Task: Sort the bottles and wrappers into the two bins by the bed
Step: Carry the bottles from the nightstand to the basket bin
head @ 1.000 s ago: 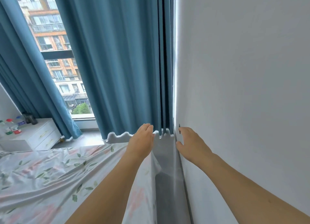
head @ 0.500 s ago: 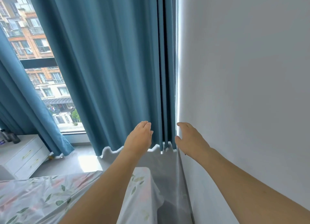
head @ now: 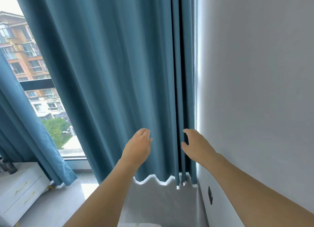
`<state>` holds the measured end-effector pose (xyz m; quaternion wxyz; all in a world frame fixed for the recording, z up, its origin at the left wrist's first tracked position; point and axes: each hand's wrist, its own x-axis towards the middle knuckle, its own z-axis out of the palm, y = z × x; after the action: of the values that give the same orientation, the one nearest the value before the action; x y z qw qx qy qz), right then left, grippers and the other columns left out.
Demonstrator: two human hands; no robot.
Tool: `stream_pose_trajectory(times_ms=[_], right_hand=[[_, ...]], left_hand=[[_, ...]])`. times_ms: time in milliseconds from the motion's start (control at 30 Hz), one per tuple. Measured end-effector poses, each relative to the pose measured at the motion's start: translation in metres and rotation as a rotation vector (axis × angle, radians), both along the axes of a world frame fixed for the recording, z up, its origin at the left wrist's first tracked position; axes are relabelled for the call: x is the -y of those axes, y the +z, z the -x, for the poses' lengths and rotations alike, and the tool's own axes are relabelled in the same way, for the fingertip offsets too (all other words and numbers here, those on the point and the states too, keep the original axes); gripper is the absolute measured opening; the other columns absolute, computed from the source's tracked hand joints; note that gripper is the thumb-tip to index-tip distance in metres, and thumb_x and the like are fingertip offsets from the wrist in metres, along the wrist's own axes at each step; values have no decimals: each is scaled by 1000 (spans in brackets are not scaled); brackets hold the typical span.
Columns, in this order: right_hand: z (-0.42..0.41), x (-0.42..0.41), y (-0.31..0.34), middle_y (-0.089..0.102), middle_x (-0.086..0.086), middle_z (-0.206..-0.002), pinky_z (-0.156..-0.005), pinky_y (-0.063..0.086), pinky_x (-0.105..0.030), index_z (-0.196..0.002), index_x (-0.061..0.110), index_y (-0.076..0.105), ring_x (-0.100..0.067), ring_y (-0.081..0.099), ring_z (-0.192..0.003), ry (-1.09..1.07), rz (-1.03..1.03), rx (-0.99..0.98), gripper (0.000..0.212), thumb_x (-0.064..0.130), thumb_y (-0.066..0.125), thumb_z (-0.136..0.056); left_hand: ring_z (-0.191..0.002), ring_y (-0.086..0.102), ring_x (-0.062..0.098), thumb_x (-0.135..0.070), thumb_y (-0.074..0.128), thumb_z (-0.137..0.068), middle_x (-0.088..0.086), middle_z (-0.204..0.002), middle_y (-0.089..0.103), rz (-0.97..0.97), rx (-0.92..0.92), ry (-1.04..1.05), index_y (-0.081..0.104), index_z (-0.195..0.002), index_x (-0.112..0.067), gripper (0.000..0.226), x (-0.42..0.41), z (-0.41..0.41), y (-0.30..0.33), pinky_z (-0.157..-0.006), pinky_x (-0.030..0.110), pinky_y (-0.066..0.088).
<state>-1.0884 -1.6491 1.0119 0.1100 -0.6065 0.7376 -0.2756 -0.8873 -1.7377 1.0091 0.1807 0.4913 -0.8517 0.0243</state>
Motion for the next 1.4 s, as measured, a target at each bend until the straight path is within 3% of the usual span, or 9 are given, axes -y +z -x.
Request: stream_pose_trajectory(times_ms=[400, 533, 700, 800, 867, 1000, 1100, 1233, 1400], right_hand=[[47, 179, -1, 29, 2, -153, -103, 39, -30, -149, 17, 26, -17, 40, -132, 91, 15, -21, 57, 23, 45, -96], [60, 262, -13, 28, 3, -154, -104, 39, -30, -150, 18, 25, -17, 41, -132, 136, 6, -29, 57, 25, 45, -97], [58, 382, -14, 25, 6, -155, -102, 41, -30, -151, 20, 24, -15, 42, -131, 229, -41, -54, 58, 26, 45, -97], [47, 437, -10, 26, 5, -154, -102, 40, -29, -150, 20, 24, -15, 39, -133, 312, -62, -74, 57, 25, 44, -97], [37, 471, -8, 28, 4, -154, -106, 37, -31, -150, 19, 25, -15, 35, -136, 355, -42, -84, 57, 25, 45, -97], [6, 531, -13, 27, 8, -154, -108, 37, -33, -150, 22, 25, -14, 33, -137, 459, -61, -76, 56, 27, 44, -97], [-31, 576, -16, 25, 9, -155, -108, 35, -32, -150, 23, 25, -14, 32, -139, 560, -74, -61, 56, 26, 44, -97], [-86, 636, -18, 23, 8, -156, -107, 32, -32, -150, 23, 25, -14, 29, -140, 717, -84, -47, 56, 25, 43, -97], [-169, 704, -12, 24, 10, -156, -107, 38, -34, -149, 23, 26, -16, 33, -138, 898, -54, -59, 54, 27, 44, -98]], left_hand=[[-131, 43, 17, -27, 34, -105, -4, -149, 40, -65, -45, 46, 42, -140, -10, 40, 166, 45, -2, -97, 28, 39], [-125, 48, 19, -27, 33, -105, -4, -145, 43, -81, -65, 93, 43, -139, -10, 39, 241, 61, -11, -95, 29, 41], [-132, 44, 19, -27, 33, -105, -2, -151, 37, -136, -117, 186, 38, -145, -12, 43, 343, 53, -18, -100, 32, 39], [-119, 52, 26, -25, 36, -103, 3, -141, 47, -169, -154, 293, 46, -135, -8, 37, 394, 36, -14, -92, 37, 45], [-116, 54, 28, -24, 37, -103, 4, -137, 50, -168, -167, 348, 48, -130, -6, 34, 426, 25, -12, -90, 38, 45], [-125, 49, 25, -26, 37, -102, -1, -148, 42, -172, -160, 411, 43, -140, -11, 41, 468, -6, -19, -96, 37, 44], [-100, 57, 29, -20, 39, -99, 3, -126, 54, -158, -166, 515, 52, -117, -7, 26, 498, -44, -29, -77, 36, 48], [-110, 56, 30, -23, 40, -100, 2, -133, 52, -141, -178, 668, 53, -123, -8, 31, 524, -98, -32, -87, 38, 48], [-108, 57, 30, -25, 40, -101, 5, -130, 54, -103, -175, 877, 54, -121, -6, 30, 544, -168, -27, -86, 39, 47]])
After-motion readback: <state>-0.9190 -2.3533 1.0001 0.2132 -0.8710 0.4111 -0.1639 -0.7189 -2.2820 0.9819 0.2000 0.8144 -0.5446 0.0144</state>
